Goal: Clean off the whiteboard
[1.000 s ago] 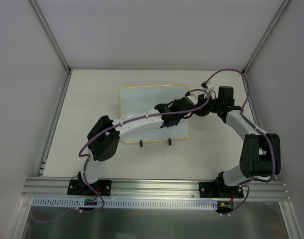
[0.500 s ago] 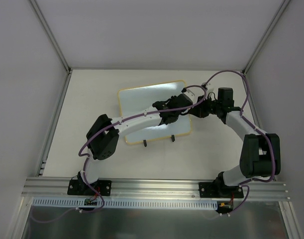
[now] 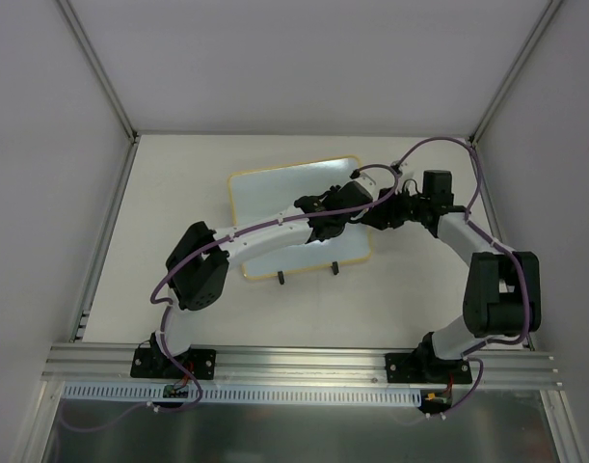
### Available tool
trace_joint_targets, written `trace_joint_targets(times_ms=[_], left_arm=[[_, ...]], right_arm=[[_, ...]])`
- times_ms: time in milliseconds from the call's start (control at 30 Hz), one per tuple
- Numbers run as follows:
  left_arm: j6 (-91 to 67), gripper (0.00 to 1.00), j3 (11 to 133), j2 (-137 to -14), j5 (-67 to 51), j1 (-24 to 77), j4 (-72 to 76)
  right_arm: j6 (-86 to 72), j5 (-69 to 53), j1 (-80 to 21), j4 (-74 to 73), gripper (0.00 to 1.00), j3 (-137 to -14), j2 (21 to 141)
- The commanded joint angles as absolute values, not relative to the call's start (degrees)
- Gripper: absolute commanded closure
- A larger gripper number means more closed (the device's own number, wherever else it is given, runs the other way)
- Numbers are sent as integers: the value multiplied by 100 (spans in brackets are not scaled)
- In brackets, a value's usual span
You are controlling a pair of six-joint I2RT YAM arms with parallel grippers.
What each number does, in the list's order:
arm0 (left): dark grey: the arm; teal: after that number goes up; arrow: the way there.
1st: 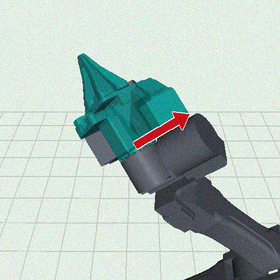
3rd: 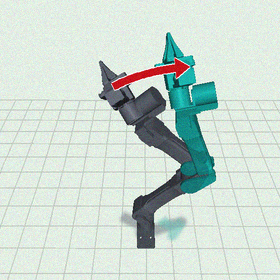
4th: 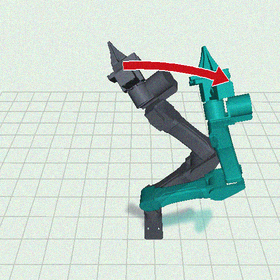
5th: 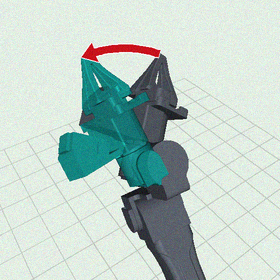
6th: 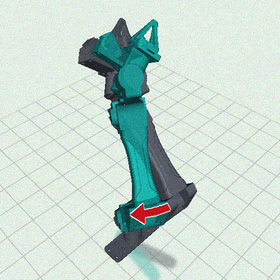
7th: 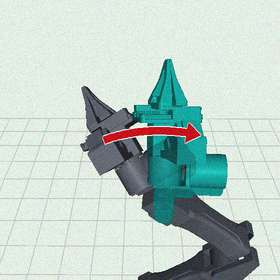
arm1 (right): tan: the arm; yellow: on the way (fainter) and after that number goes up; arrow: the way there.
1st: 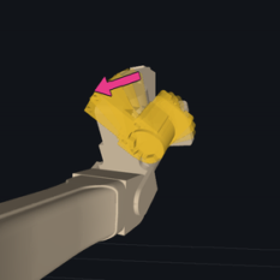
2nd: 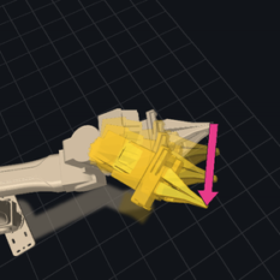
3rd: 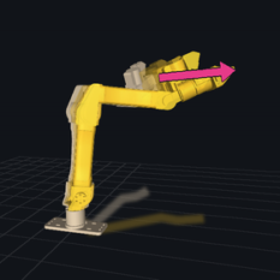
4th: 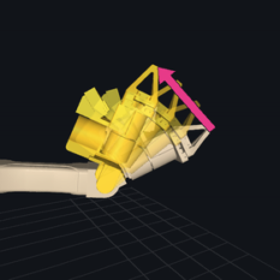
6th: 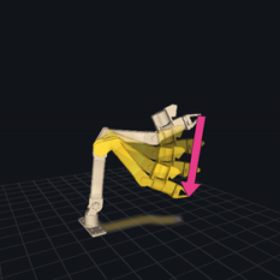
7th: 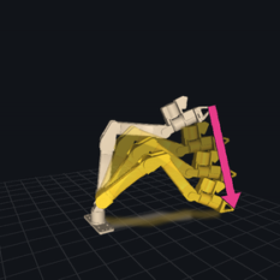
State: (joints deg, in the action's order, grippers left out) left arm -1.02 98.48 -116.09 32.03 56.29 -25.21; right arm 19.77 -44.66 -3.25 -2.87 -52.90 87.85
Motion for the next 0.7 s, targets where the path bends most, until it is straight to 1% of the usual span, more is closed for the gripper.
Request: trace_joint_targets(times_ms=[0,67,233,333,367,433,467,533,567,667], left_arm=[[-211,100,9773,-11276,3322,5651,-2654],[-211,100,9756,-11268,3322,5651,-2654],[-220,100,9738,-11241,3349,5687,-2654],[-211,100,9721,-11250,3349,5704,-2654],[-220,100,9729,-11259,3349,5704,-2654],[-185,100,9756,-11285,3349,5704,-2654],[-167,100,9799,-11311,3340,5704,-2654],[-115,100,9861,-11381,3340,5704,-2654],[-106,100,9931,-11417,3314,5704,-2654],[-53,100,10107,-11531,3305,5704,-2654]], right_arm=[[1995,-5009,-316,-220,49,-5651,9061],[2021,-5080,-308,-220,47,-5686,9210],[2065,-5290,-316,-229,46,-5757,9448],[2057,-5458,-308,-237,50,-5748,9510],[2065,-5458,-316,-237,54,-5705,9492],[2074,-5467,-325,-237,60,-5652,9449],[2083,-5449,-316,-237,67,-5625,9413],[2100,-5423,-316,-237,76,-5555,9343],[2101,-5405,-316,-237,83,-5537,9334],[2101,-5388,-316,-272,91,-5520,9316]])
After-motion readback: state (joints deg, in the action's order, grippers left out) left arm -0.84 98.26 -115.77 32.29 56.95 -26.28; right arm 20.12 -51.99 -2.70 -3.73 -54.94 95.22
